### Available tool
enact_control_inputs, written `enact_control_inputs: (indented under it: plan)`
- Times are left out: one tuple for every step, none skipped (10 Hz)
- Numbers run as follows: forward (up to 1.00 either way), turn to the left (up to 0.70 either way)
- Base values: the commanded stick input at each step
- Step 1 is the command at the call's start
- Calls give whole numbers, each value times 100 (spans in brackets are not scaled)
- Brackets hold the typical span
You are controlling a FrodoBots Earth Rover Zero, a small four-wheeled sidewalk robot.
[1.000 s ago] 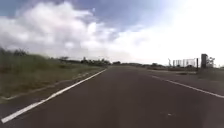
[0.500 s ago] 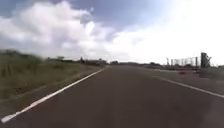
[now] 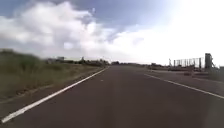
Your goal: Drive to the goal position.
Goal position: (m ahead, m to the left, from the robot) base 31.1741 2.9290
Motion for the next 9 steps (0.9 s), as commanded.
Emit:
enact_control_inputs:
  plan:
    - [100,0]
    - [100,0]
    - [100,0]
    - [100,0]
    - [100,0]
    - [100,0]
    - [100,0]
    - [100,0]
    - [100,0]
